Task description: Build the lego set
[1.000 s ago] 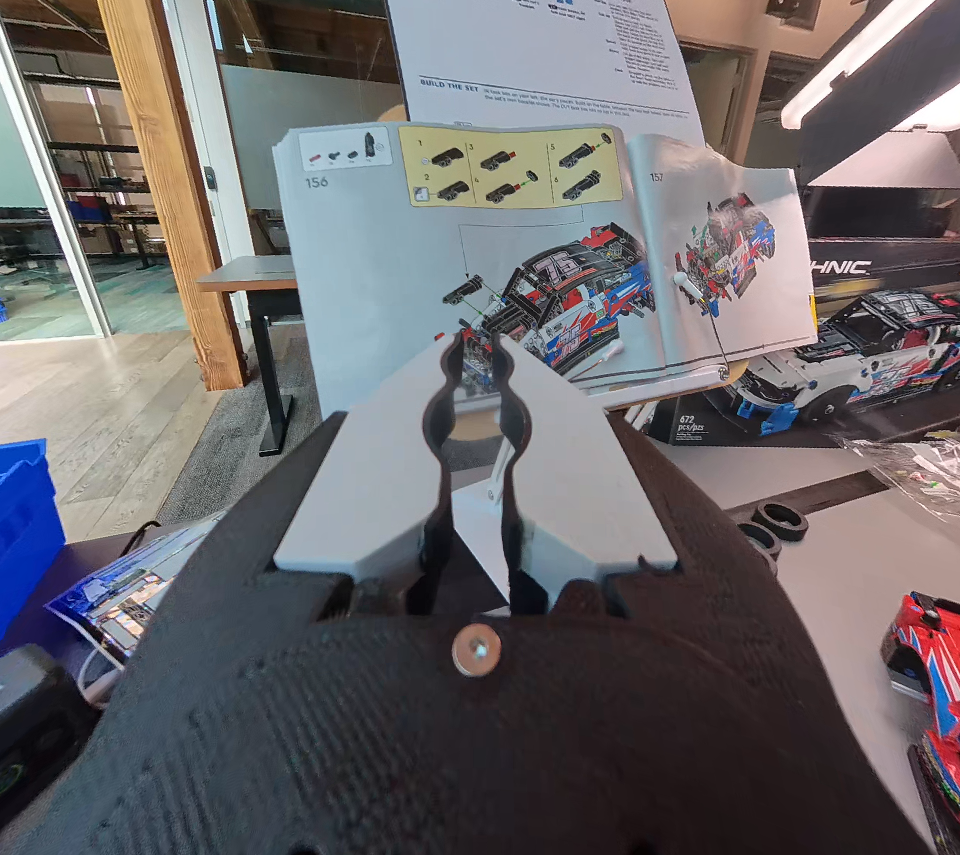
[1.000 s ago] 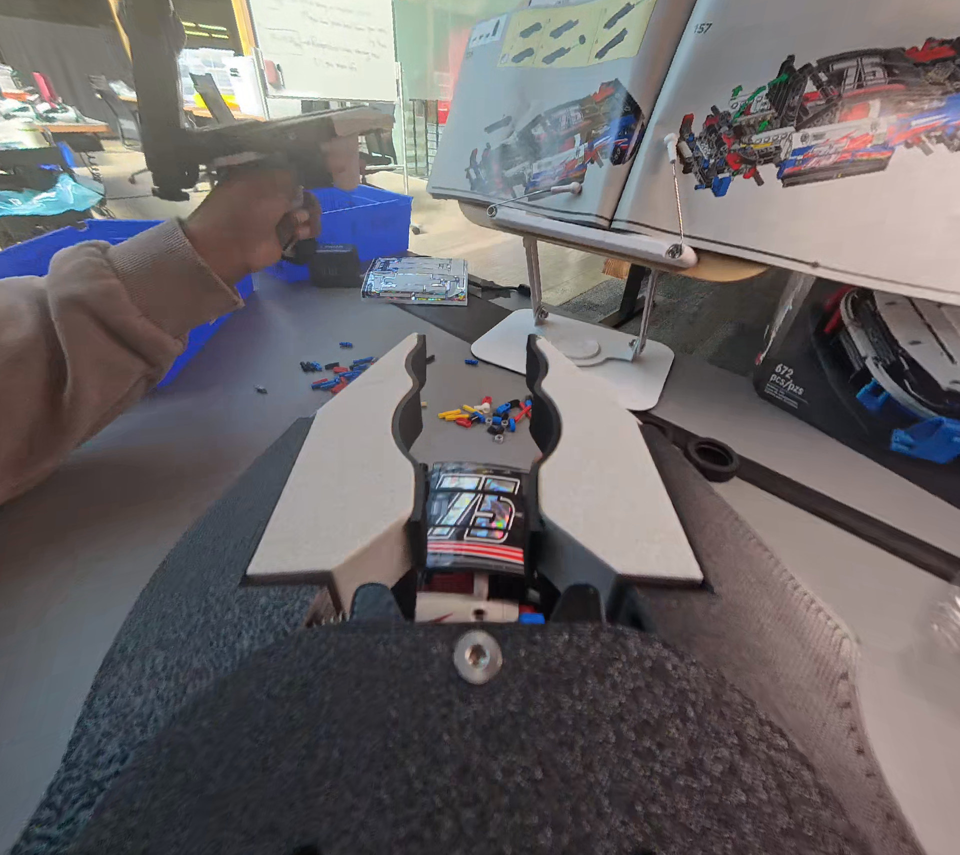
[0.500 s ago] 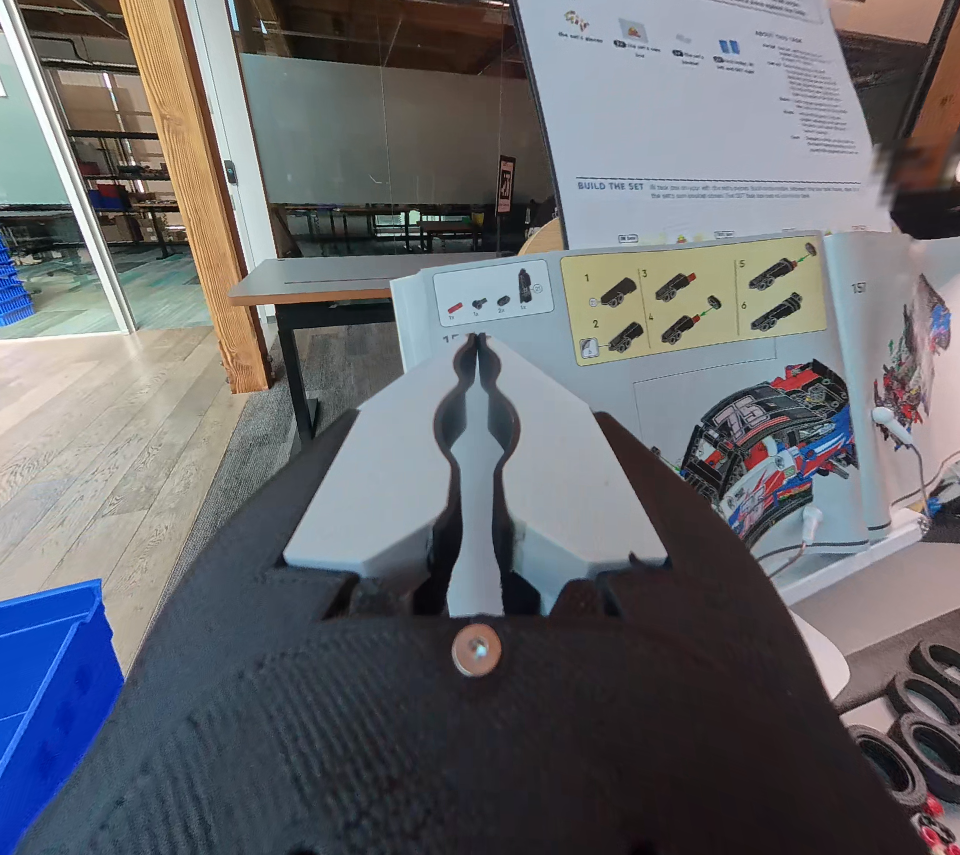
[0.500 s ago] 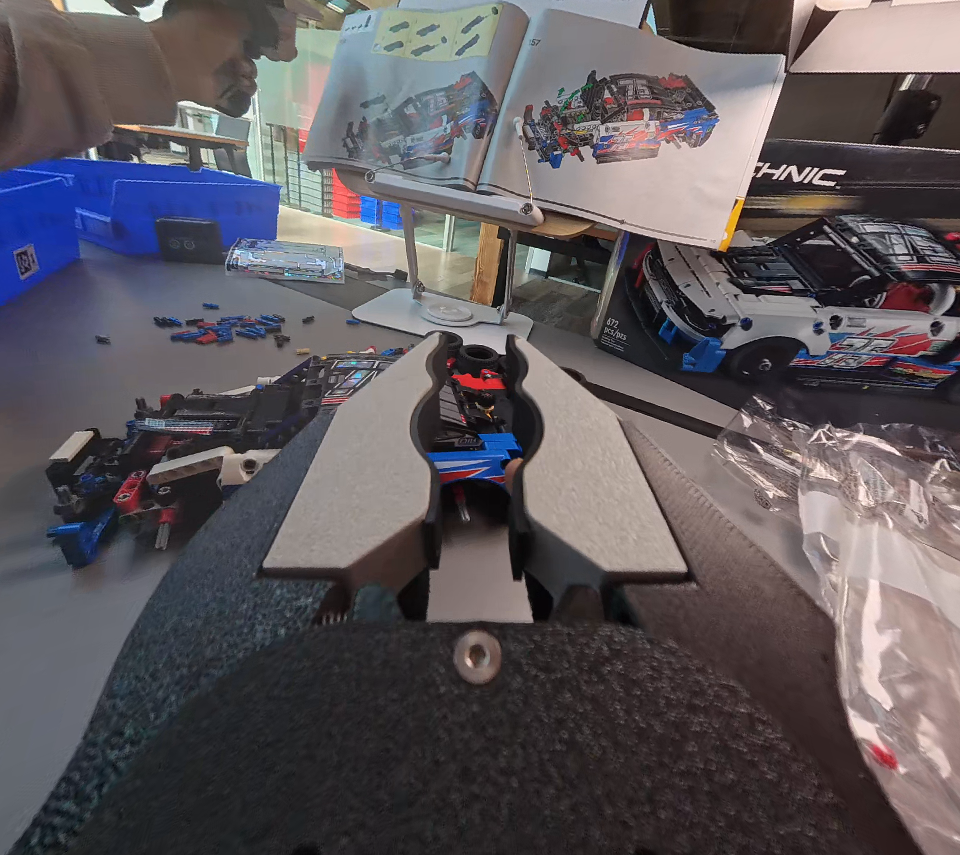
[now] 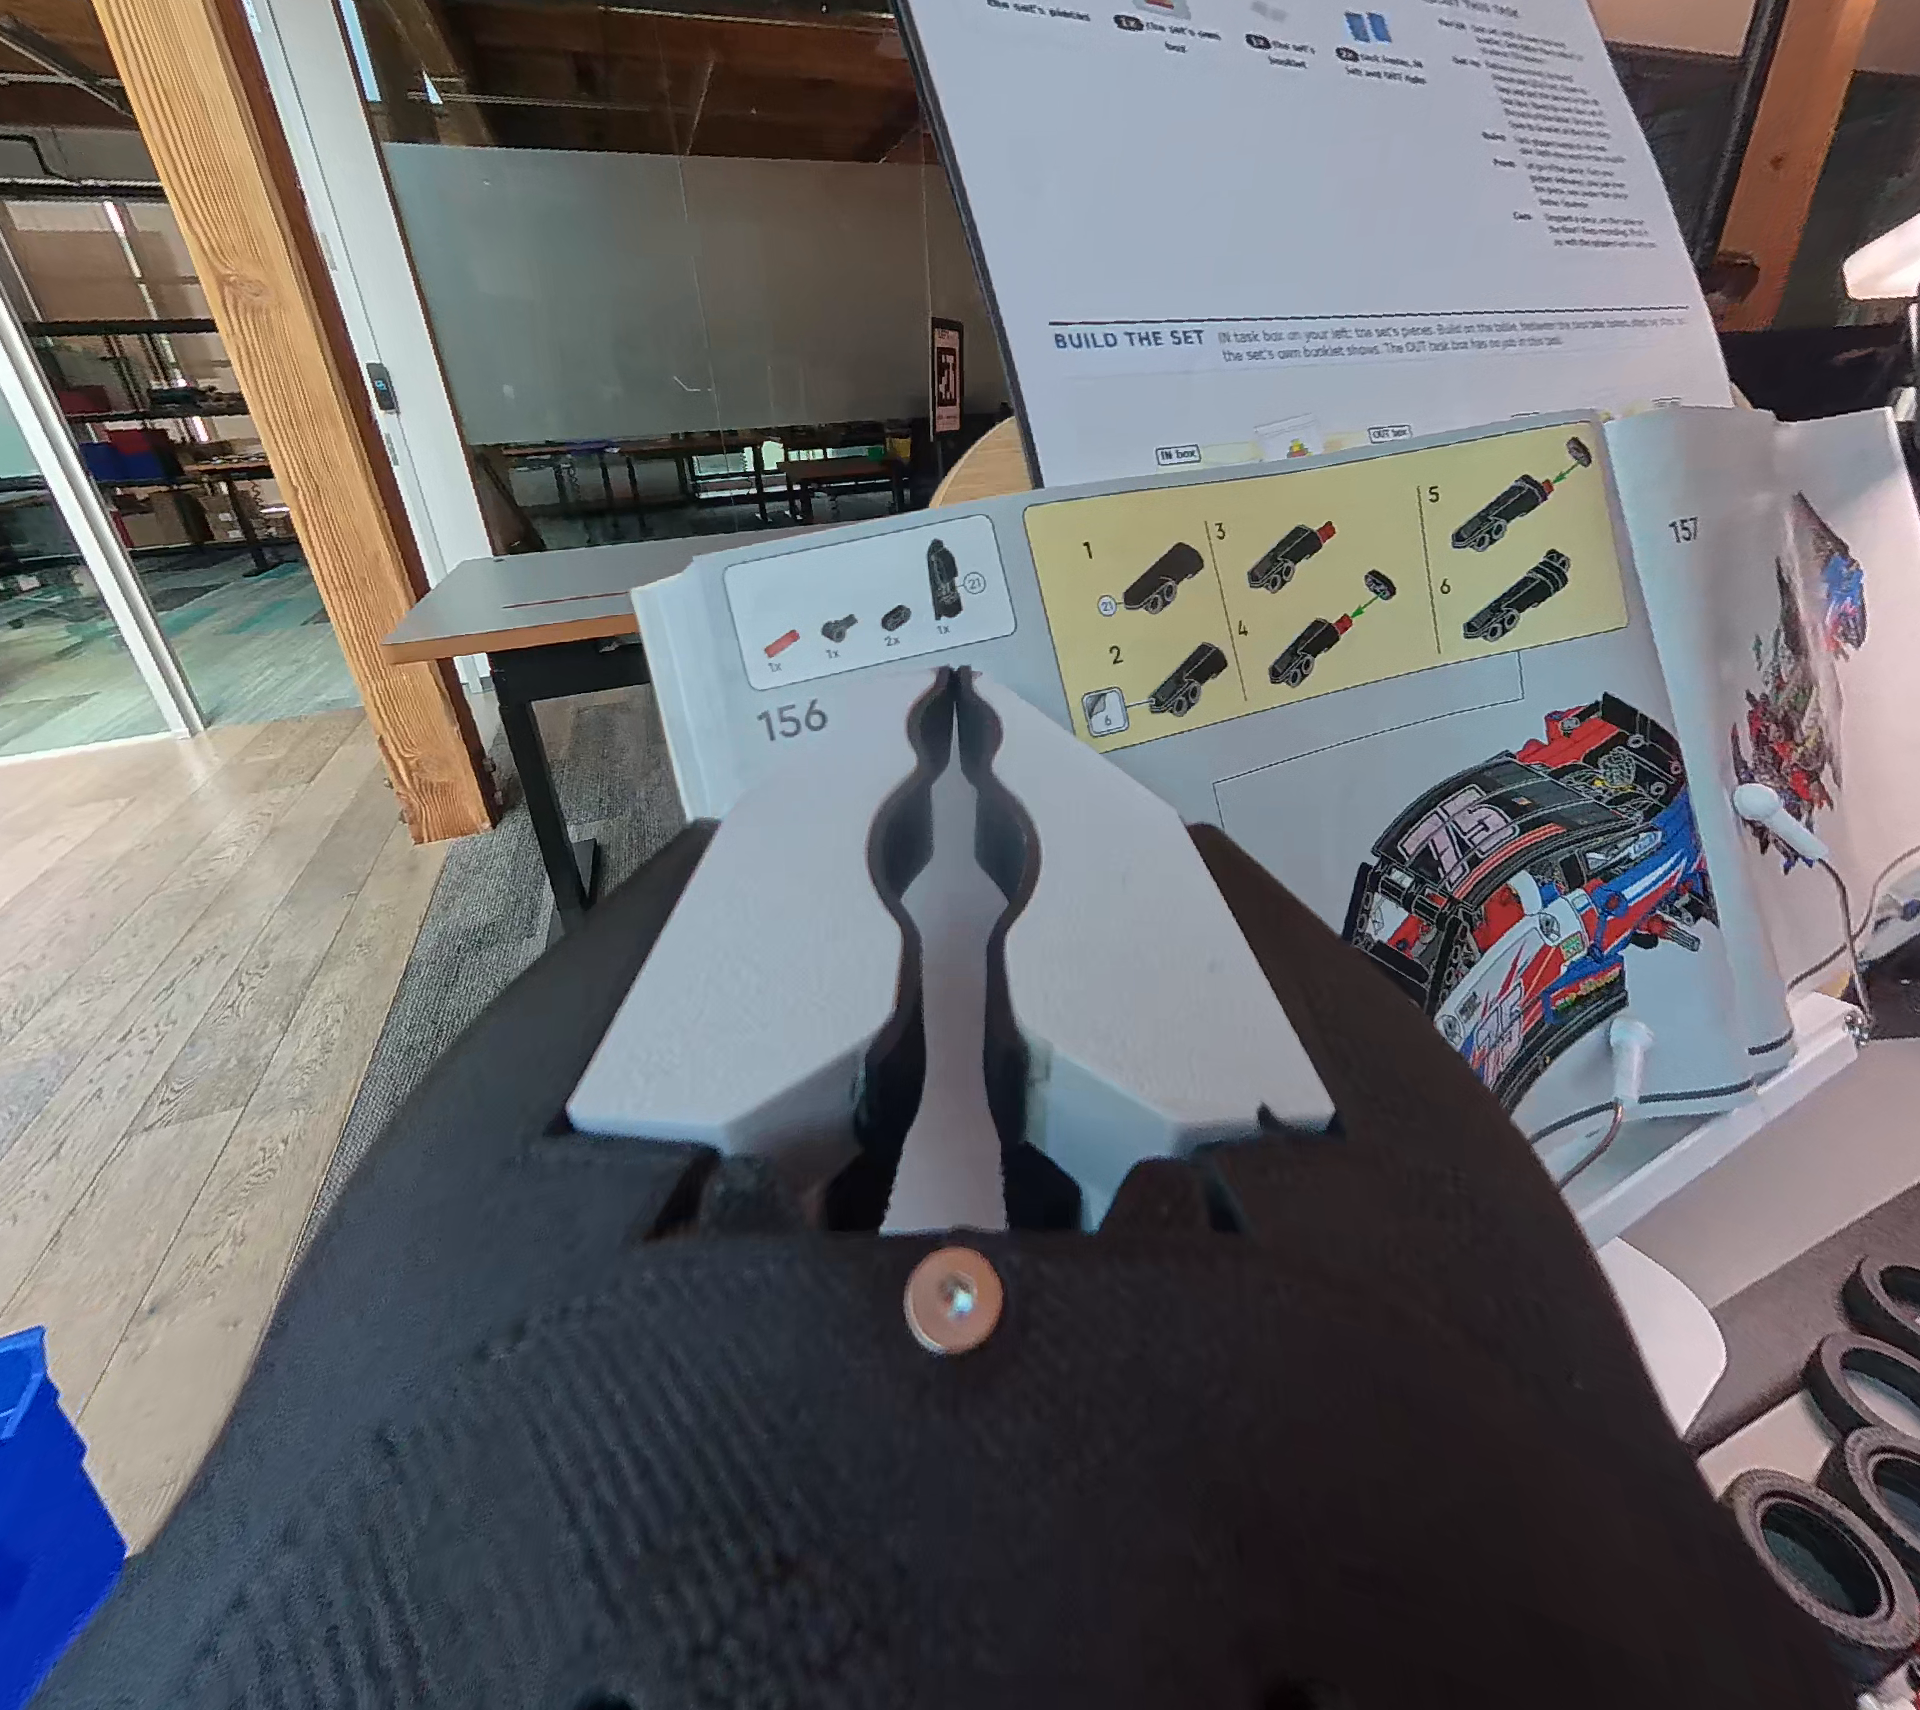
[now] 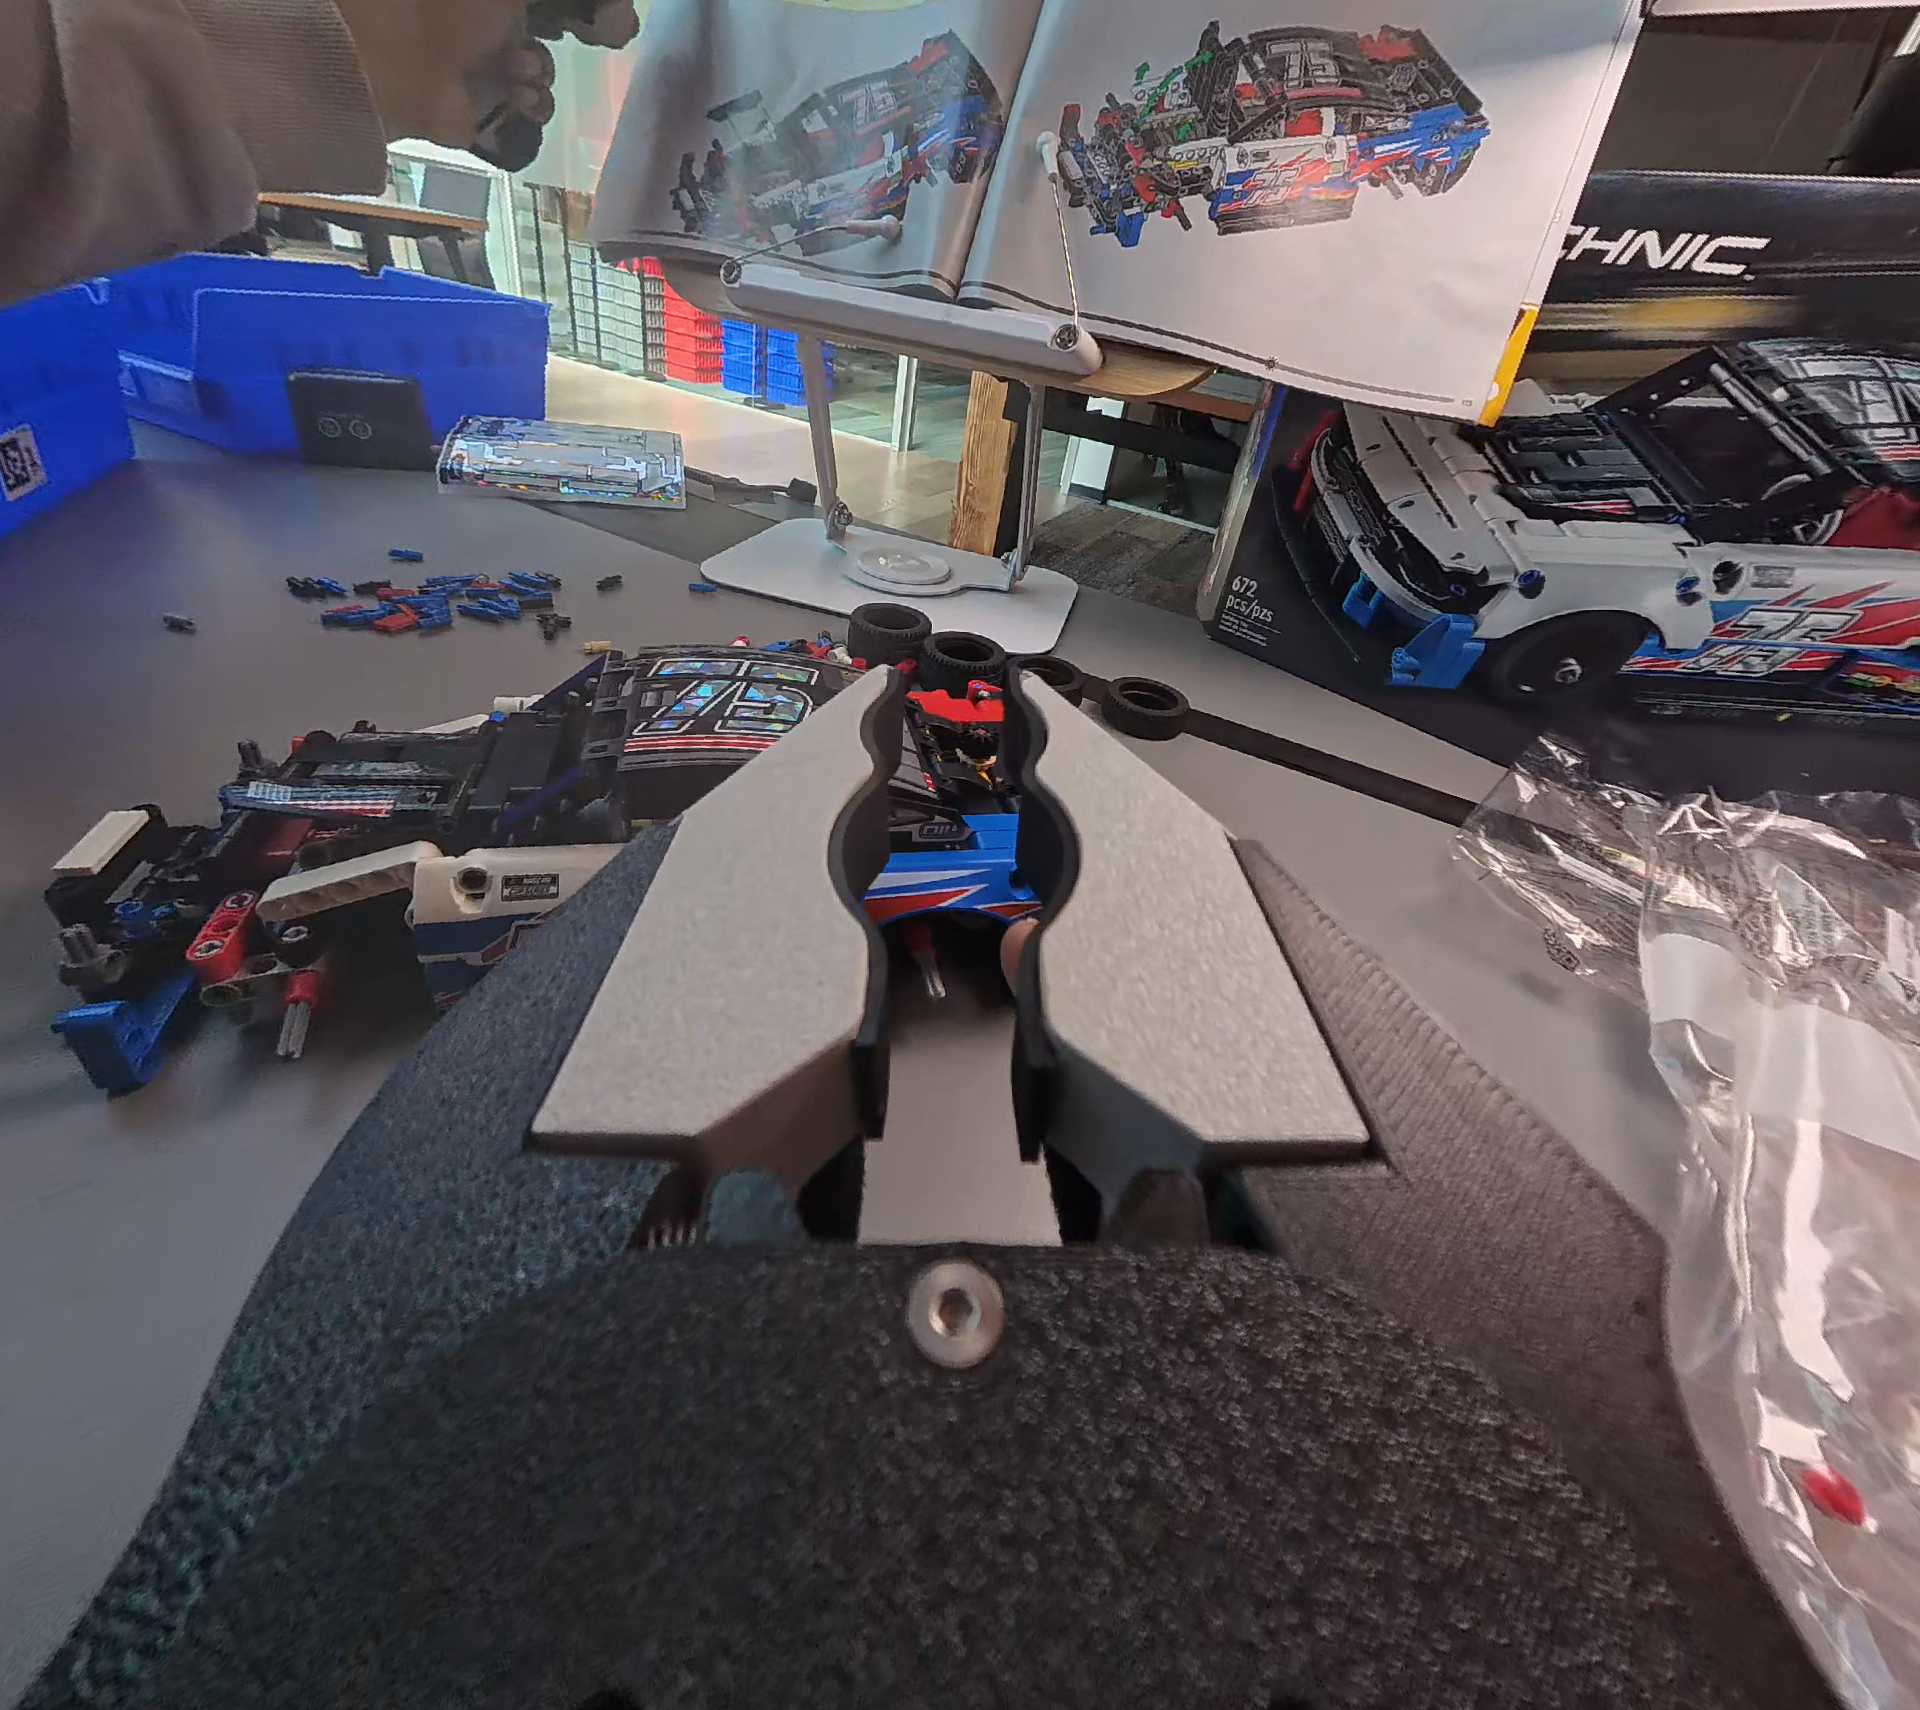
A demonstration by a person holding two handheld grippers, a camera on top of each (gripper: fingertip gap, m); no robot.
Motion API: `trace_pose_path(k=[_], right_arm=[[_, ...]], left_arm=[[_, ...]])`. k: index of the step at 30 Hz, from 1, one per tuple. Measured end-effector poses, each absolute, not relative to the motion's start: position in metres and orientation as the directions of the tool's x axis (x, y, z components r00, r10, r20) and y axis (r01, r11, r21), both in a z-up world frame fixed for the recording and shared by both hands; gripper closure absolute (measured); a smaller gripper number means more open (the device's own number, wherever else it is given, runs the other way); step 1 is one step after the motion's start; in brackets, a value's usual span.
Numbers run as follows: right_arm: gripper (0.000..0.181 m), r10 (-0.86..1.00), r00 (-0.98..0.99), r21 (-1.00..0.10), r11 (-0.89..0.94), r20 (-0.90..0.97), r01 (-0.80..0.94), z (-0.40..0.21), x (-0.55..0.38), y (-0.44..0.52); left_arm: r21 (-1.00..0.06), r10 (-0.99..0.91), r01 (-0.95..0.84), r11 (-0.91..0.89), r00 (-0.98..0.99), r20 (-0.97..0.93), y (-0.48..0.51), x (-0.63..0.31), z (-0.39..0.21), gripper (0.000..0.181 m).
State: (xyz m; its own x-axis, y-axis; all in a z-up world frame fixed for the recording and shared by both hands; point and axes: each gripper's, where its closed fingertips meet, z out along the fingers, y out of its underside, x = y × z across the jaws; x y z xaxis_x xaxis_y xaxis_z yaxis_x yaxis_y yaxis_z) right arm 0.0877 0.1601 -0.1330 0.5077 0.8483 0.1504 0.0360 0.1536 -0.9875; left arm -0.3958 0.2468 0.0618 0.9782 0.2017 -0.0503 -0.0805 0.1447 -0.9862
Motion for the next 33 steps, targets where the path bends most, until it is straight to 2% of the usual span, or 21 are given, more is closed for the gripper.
trace_pose_path(k=[6,14,17,21,23,26,28,30,33], right_arm=[[0.166,0.852,0.5,-0.986,0.159,0.159,0.042,-0.133,0.086,0.157],[0.173,0.86,0.48,-0.985,0.163,0.17,0.056,-0.134,0.082,0.149],[0.176,0.863,0.481,-0.987,0.153,0.158,0.049,-0.133,0.082,0.147],[0.181,0.867,0.455,-0.98,0.17,0.2,0.108,-0.127,0.076,0.152],[0.181,0.891,0.368,-0.962,0.218,0.265,0.164,-0.113,0.059,0.155],[0.181,0.939,0.117,-0.912,0.277,0.324,0.304,-0.101,0.014,0.155],[0.173,0.933,-0.059,-0.848,0.348,0.356,0.4,-0.104,-0.02,0.159],[0.174,0.891,-0.203,-0.759,0.452,0.406,0.469,-0.117,-0.054,0.172],[0.173,0.849,-0.389,-0.648,0.526,0.358,0.551,-0.154,-0.096,0.189]], left_arm=[[-0.982,0.138,-0.122,0.143,0.985,-0.103,0.239,-0.357,0.068,0.181],[-0.98,-0.04,-0.165,0.109,0.985,-0.17,0.192,-0.245,0.067,0.18],[-0.988,-0.133,-0.141,0.057,0.98,-0.148,0.165,-0.198,0.035,0.175],[-0.993,-0.187,-0.109,-0.037,0.977,-0.1,0.127,-0.158,-0.035,0.174],[-0.992,-0.181,-0.085,-0.089,0.981,-0.067,0.106,-0.148,-0.07,0.175],[-0.99,-0.132,-0.036,-0.137,0.991,-0.018,0.074,-0.141,-0.109,0.174],[-0.988,-0.081,-0.009,-0.156,0.997,0.004,0.057,-0.142,-0.131,0.173],[-0.986,-0.048,0.005,-0.167,0.999,0.013,0.046,-0.143,-0.148,0.173],[-0.979,-0.044,-0.051,-0.198,0.998,-0.044,0.042,-0.148,-0.165,0.173]])
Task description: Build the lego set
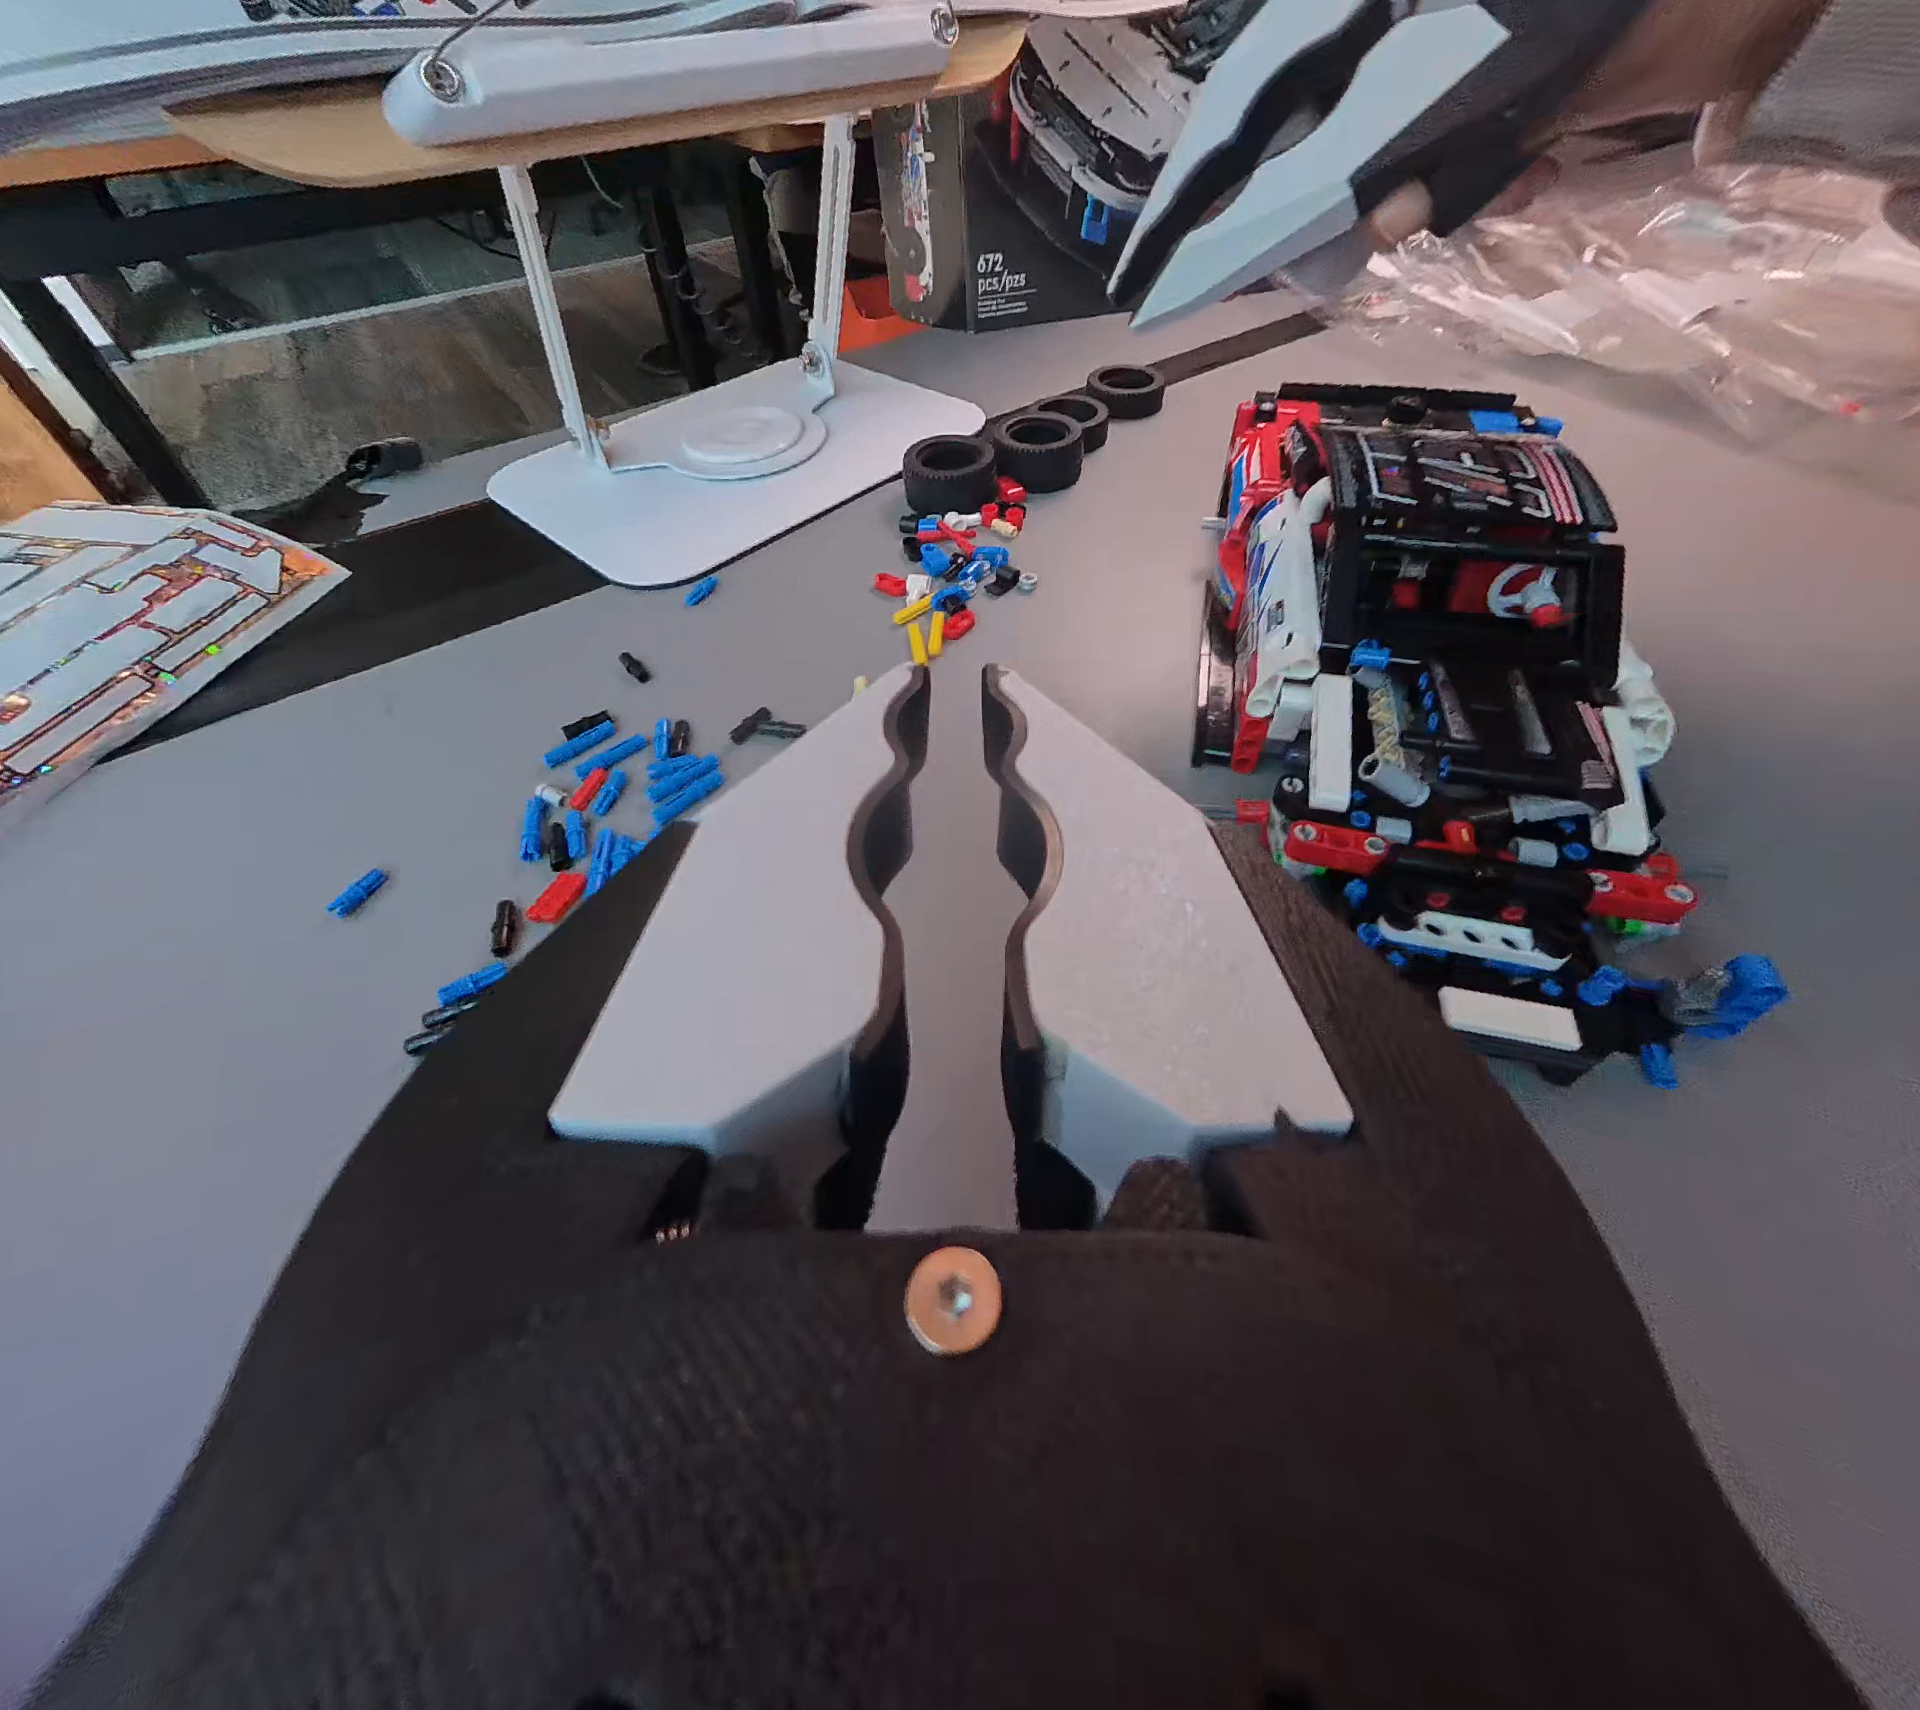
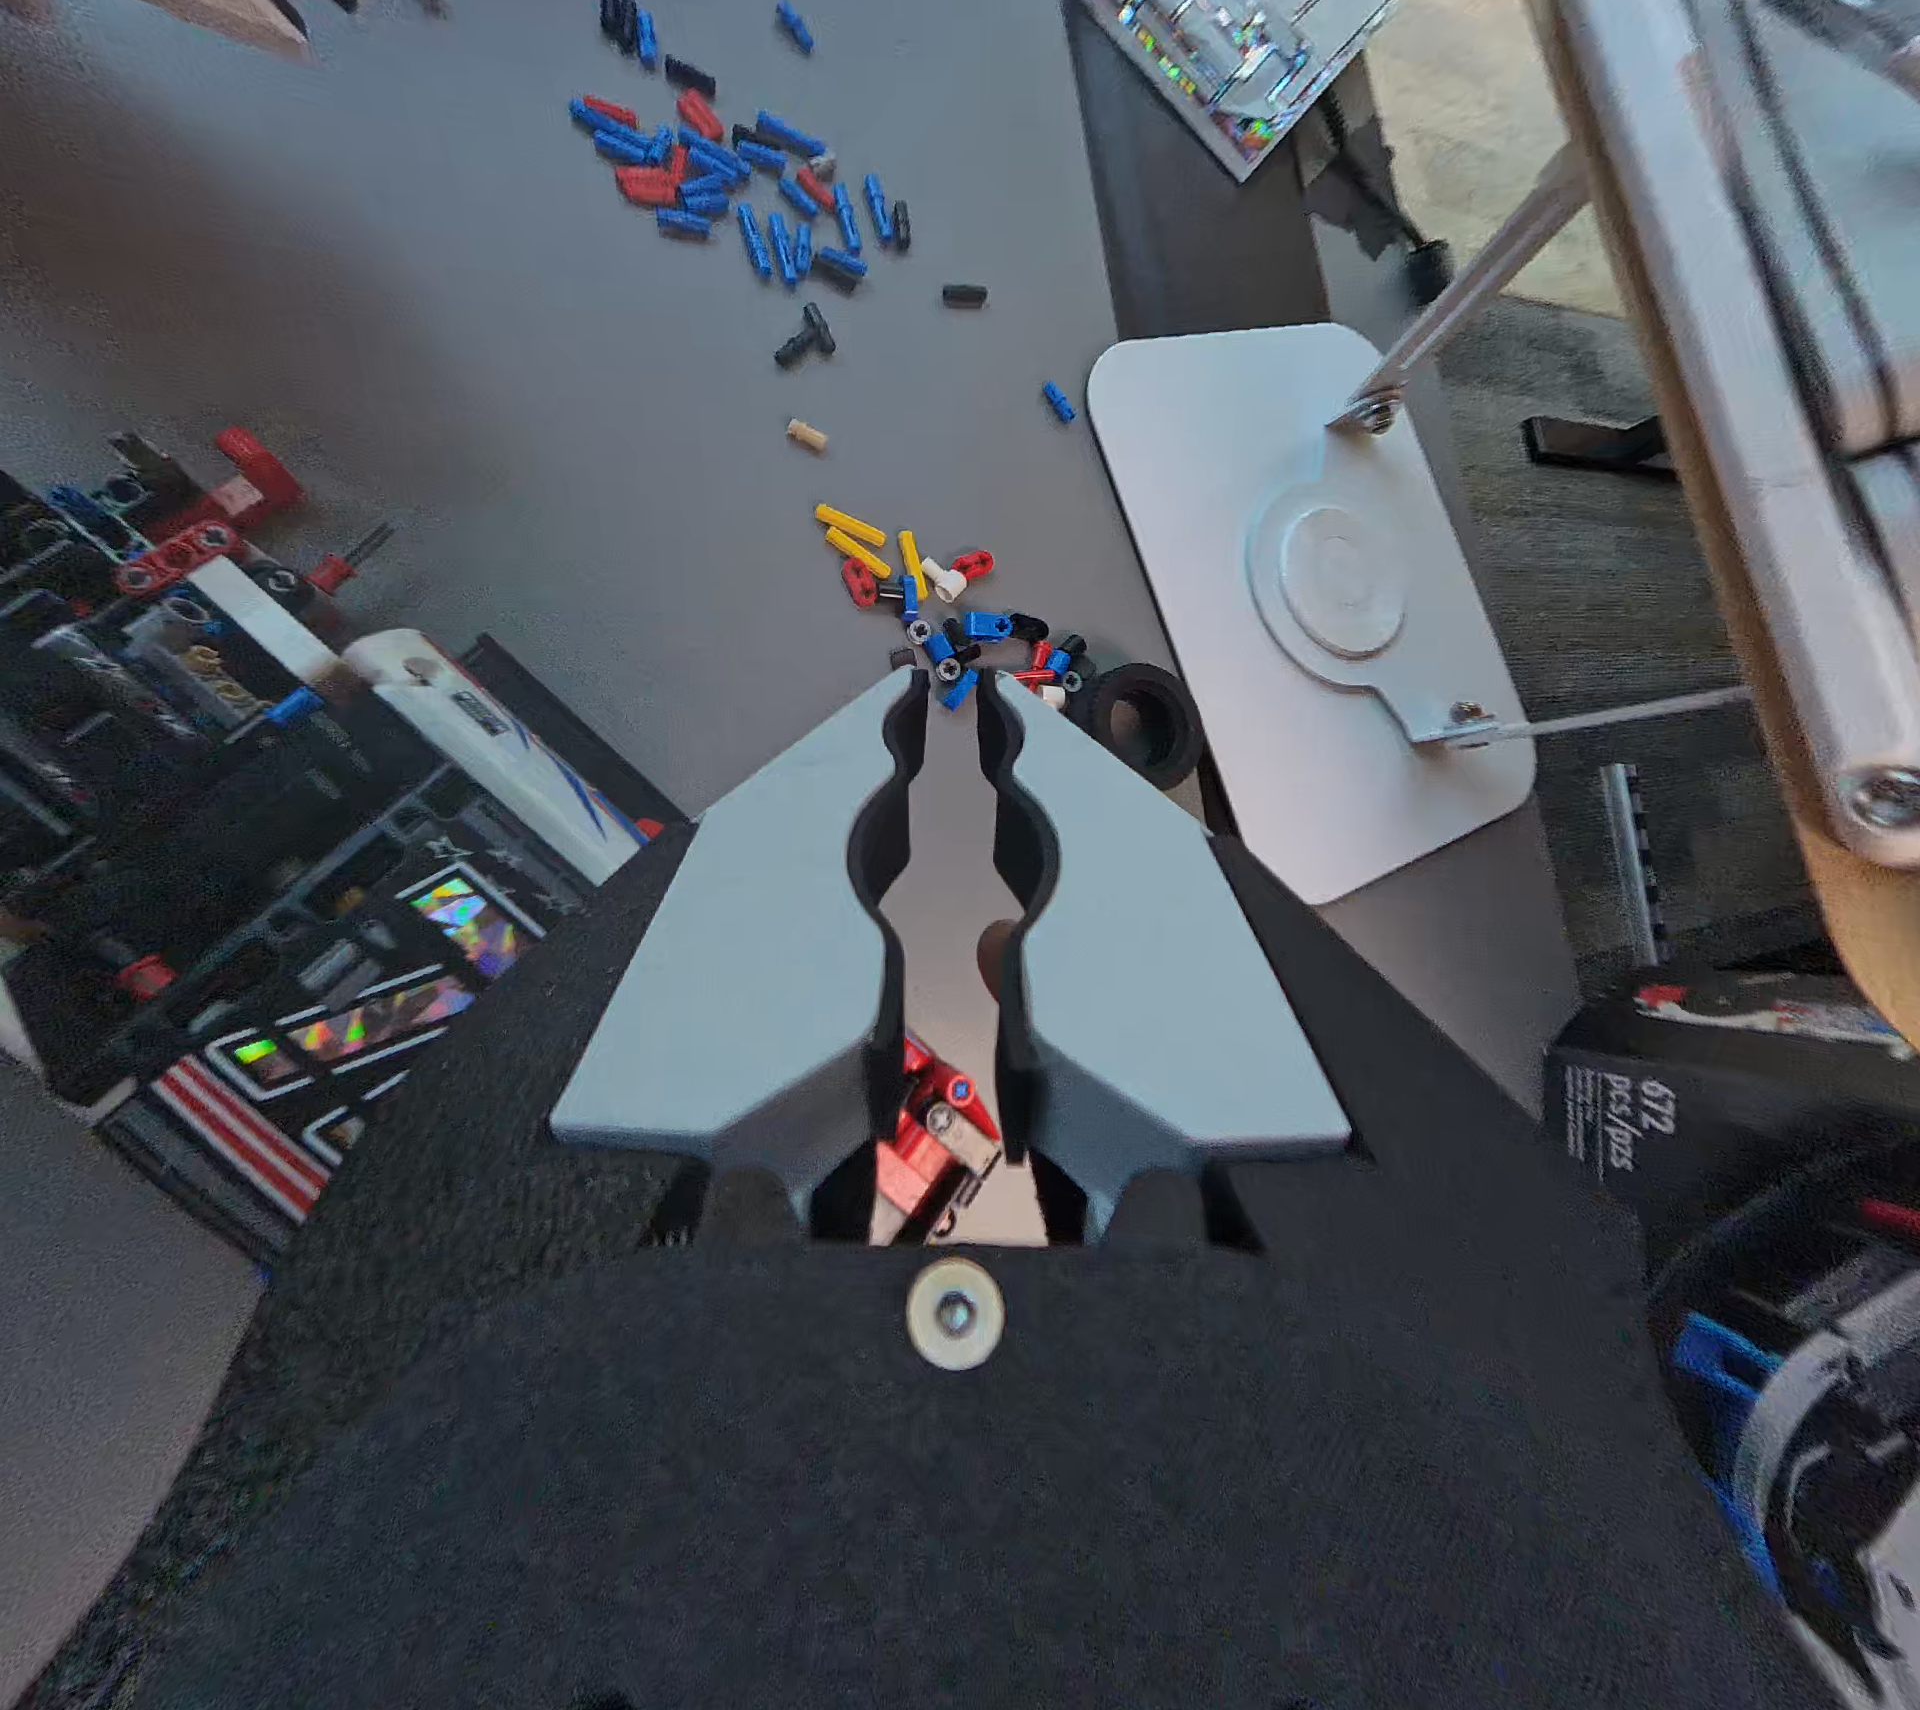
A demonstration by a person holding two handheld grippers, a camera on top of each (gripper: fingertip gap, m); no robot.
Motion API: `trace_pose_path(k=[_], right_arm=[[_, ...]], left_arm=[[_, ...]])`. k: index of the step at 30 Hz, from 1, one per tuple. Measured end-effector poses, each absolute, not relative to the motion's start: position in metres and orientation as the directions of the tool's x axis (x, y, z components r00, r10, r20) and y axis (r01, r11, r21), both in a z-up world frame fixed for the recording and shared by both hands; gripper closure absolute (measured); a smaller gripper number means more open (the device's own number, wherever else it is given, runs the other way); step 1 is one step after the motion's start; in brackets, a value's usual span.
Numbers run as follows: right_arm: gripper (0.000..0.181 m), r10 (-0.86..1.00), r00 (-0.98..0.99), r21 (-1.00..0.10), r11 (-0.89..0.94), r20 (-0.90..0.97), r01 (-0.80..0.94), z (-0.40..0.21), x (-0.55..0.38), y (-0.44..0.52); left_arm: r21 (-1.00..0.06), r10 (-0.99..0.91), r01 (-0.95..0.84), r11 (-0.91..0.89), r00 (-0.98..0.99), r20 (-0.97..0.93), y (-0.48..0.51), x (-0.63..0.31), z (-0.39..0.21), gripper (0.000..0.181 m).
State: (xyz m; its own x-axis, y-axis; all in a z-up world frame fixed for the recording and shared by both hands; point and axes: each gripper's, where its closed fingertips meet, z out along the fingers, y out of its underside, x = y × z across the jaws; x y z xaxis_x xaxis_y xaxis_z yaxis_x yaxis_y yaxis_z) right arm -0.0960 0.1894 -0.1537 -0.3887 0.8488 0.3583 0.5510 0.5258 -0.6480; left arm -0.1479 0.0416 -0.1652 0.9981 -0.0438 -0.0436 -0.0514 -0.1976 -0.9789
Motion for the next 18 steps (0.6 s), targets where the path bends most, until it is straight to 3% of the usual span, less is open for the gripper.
trace_pose_path(k=[5,18], right_arm=[[0.171,0.808,-0.559,-0.451,0.577,0.189,0.681,-0.221,-0.119,0.204],[0.177,0.838,-0.521,-0.488,0.526,0.16,0.696,-0.242,-0.149,0.211]], left_arm=[[-0.97,-0.078,-0.109,-0.216,0.993,-0.094,0.045,-0.152,-0.176,0.173],[-0.976,-0.127,-0.094,-0.199,0.989,-0.07,0.042,-0.147,-0.171,0.173]])
